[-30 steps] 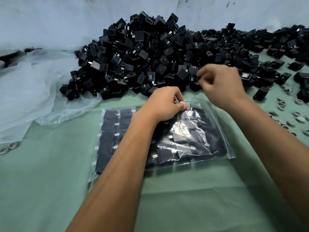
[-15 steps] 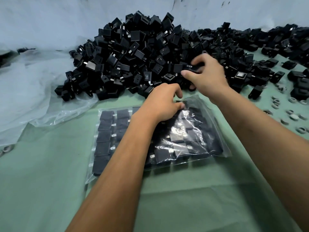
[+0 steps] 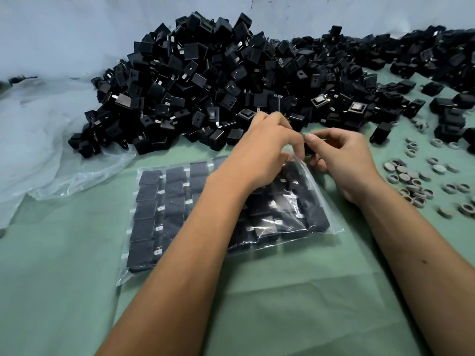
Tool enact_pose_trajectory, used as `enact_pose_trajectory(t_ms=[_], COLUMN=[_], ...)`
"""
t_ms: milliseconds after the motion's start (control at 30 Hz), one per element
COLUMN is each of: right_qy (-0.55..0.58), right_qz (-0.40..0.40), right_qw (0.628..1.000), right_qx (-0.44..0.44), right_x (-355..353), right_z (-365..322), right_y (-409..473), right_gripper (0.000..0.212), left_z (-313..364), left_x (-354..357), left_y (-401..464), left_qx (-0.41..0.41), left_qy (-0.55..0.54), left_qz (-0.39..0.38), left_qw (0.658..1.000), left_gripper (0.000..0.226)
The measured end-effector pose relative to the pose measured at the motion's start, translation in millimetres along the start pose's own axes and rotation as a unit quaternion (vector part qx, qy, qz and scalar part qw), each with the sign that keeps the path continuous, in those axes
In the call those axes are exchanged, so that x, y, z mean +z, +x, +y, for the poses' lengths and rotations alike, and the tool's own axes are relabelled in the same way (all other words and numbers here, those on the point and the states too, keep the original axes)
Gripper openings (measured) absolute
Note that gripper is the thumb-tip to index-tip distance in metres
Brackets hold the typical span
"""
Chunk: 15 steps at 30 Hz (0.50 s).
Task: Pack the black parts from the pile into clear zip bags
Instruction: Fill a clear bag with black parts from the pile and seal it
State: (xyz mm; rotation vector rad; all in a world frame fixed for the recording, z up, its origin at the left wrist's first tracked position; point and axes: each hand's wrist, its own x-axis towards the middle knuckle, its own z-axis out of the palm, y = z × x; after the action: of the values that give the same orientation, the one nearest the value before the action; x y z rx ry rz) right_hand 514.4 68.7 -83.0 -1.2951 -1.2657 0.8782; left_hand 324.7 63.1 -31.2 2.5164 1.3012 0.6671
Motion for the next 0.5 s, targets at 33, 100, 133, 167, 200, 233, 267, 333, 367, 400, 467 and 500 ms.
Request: enact_pose_trajectory(t_ms=[33, 100, 133, 167, 200, 233, 267, 333, 367, 400, 467, 500], right_qy=[-0.01, -0.021, -0.023, -0.025, -0.027, -0.03, -0.032, -0.031, -0.034, -0.042, -0.057, -0.059], right_qz=[-0.005, -0.025, -0.038, -0.05, -0.057, -0.06, -0.059, -0.05, -0.044, -0.04, -0.044, -0.05], right_qw=[1.0, 0.999, 0.999, 0.998, 0.998, 0.998, 0.998, 0.998, 0.998, 0.998, 0.997, 0.996], right_qx=[0.001, 0.007, 0.009, 0.008, 0.003, -0.004, -0.012, -0.024, -0.028, -0.031, -0.033, -0.032], right_x=[-0.2, -3.0, -4.5, -5.4, -5.3, -4.3, -2.3, 2.6, 4.5, 5.8, 6.2, 5.9], right_z=[0.1, -0.3, -0.9, -1.6, -2.0, -2.1, -2.2, -1.9, -1.8, -1.7, -1.7, -2.1], right_y=[0.5, 1.3, 1.4, 1.2, 0.9, -0.1, -1.2, -3.3, -4.1, -4.6, -4.2, -3.9], right_gripper=[0.014, 0.009, 0.007, 0.006, 0.007, 0.007, 0.009, 0.013, 0.016, 0.018, 0.021, 0.021], left_z=[-1.4, -3.3, -3.7, -4.0, -4.0, -3.5, -2.7, -0.7, 0.2, 0.9, 1.8, 2.0], left_x=[-3.0, -8.3, -10.3, -11.8, -12.8, -13.3, -13.4, -12.6, -11.9, -11.5, -10.6, -10.0], left_y=[-0.5, -1.4, -1.9, -2.2, -2.2, -2.2, -2.0, -1.4, -0.9, -0.7, -0.3, -0.3], left_qx=[0.001, 0.0, -0.001, -0.002, -0.001, 0.0, 0.002, 0.007, 0.009, 0.01, 0.009, 0.008], left_qy=[-0.002, -0.004, -0.005, -0.006, -0.006, -0.004, 0.0, 0.009, 0.013, 0.016, 0.018, 0.018], left_qz=[0.005, 0.009, 0.01, 0.011, 0.014, 0.019, 0.023, 0.029, 0.03, 0.031, 0.033, 0.034], left_qw=[1.0, 1.0, 1.0, 1.0, 1.0, 1.0, 1.0, 1.0, 0.999, 0.999, 0.999, 0.999], left_gripper=[0.019, 0.015, 0.014, 0.014, 0.014, 0.014, 0.014, 0.014, 0.014, 0.014, 0.013, 0.013])
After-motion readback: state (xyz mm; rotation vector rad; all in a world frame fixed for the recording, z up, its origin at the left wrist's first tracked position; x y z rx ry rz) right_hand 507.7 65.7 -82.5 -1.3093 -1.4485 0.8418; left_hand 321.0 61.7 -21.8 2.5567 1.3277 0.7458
